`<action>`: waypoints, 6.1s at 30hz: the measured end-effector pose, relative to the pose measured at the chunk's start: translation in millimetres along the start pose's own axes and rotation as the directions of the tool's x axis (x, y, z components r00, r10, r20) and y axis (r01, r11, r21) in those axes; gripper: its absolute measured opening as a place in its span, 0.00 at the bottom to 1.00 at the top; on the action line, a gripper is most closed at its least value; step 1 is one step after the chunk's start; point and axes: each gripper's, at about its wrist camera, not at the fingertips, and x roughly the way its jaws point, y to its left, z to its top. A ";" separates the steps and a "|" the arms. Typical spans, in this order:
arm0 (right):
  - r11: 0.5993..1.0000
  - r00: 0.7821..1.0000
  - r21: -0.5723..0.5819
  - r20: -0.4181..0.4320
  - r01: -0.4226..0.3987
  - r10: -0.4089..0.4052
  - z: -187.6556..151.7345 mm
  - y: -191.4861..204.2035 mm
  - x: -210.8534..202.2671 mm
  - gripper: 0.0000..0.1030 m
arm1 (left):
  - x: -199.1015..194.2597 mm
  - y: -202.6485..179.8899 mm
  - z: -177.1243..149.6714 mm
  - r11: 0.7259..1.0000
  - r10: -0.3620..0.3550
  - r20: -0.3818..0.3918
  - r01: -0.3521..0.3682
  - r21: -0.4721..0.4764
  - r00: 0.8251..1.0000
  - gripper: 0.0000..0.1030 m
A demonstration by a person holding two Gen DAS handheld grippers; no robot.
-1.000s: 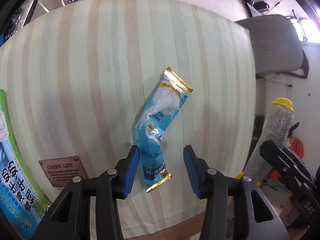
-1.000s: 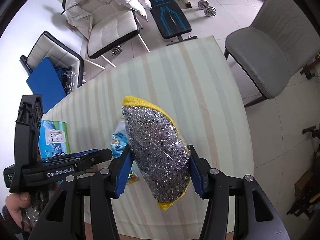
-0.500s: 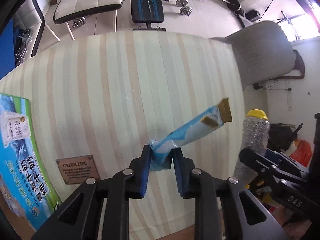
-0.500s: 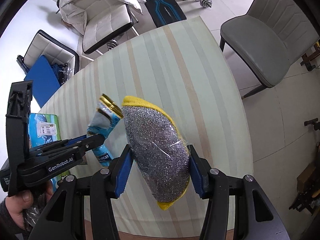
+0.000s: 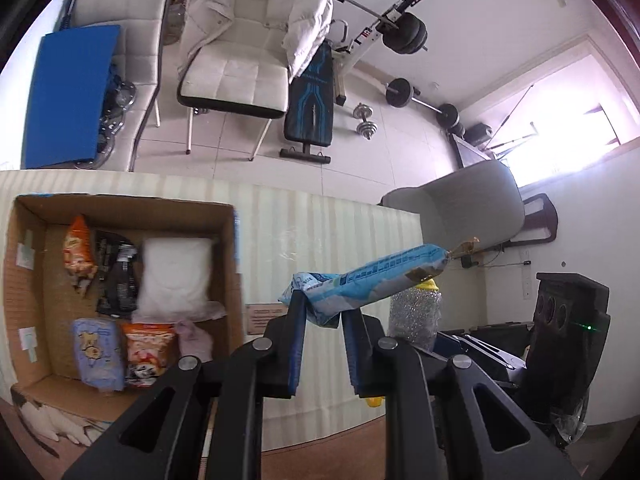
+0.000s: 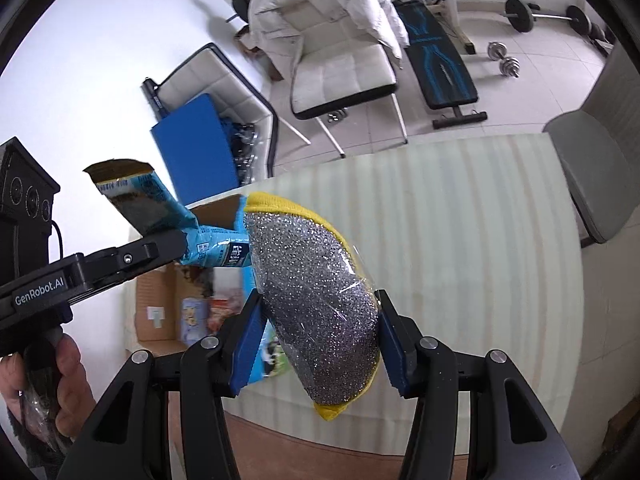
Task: Organize soft objects
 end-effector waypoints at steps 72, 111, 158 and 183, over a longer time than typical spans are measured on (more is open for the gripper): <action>0.899 0.904 -0.097 0.070 0.428 -0.423 -97.4 191.7 101.9 1.00 | -57.2 138.5 -91.7 0.858 0.503 0.148 -0.513 0.038 0.852 0.95; 0.871 0.764 -0.058 0.511 0.489 -0.395 -249.0 279.3 -203.0 1.00 | -246.6 6.6 -220.9 0.861 0.449 0.430 -0.509 0.027 0.783 0.95; 0.879 0.761 -0.051 0.525 0.474 -0.380 -250.4 279.1 -209.4 1.00 | -253.8 -13.7 -223.7 0.859 0.442 0.460 -0.511 0.030 0.770 0.95; 0.875 0.750 -0.047 0.538 0.482 -0.384 -250.3 284.2 -217.0 1.00 | -249.8 -31.2 -234.0 0.855 0.449 0.464 -0.518 0.024 0.764 0.95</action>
